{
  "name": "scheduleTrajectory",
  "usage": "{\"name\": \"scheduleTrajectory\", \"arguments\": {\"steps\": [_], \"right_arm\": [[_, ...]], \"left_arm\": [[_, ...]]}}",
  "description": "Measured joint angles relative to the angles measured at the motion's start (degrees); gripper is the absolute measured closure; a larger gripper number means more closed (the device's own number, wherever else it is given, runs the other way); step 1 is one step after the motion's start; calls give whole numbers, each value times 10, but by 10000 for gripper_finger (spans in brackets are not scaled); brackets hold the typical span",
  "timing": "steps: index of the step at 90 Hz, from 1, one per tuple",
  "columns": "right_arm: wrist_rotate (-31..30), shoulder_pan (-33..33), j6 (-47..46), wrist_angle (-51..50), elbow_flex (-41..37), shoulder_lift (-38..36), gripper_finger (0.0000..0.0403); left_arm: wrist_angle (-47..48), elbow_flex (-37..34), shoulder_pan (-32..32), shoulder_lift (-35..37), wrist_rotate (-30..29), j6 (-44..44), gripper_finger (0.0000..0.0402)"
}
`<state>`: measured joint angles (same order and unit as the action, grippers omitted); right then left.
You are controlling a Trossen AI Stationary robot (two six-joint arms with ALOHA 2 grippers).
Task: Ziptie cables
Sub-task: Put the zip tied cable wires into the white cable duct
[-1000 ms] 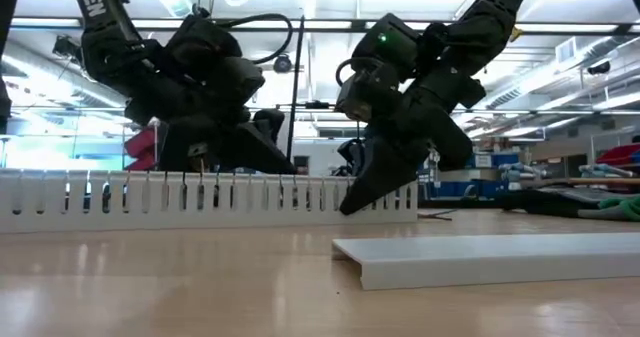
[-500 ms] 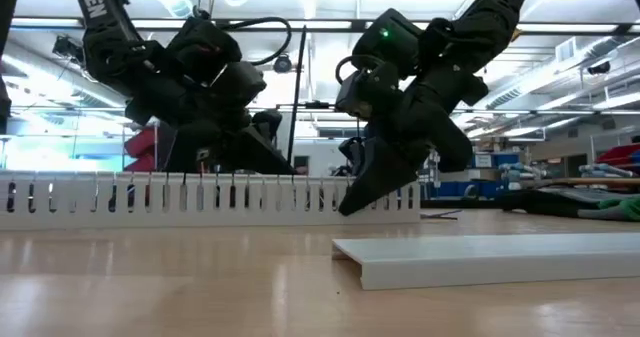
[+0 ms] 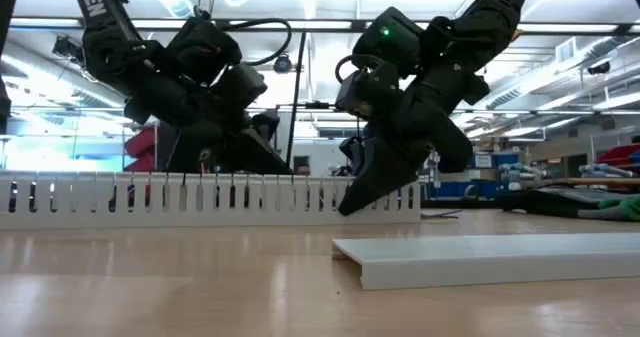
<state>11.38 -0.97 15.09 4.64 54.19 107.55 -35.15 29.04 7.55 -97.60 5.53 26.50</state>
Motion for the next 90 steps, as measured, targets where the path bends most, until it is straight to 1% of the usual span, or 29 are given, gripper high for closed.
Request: {"name": "scheduleTrajectory", "arguments": {"steps": [23,53,64,81,90], "right_arm": [[-1,0,0,1,0,0,403],[-1,0,15,0,0,0,403],[-3,0,15,0,0,0,403],[-5,0,13,0,0,0,402],[-7,0,13,2,0,0,402]], "left_arm": [[12,0,3,0,-20,-2,402],[12,0,3,0,-31,-6,401],[5,-1,4,0,-48,-1,401],[18,-2,19,-1,-64,-11,402],[26,-2,26,-4,-61,-10,402]]}}
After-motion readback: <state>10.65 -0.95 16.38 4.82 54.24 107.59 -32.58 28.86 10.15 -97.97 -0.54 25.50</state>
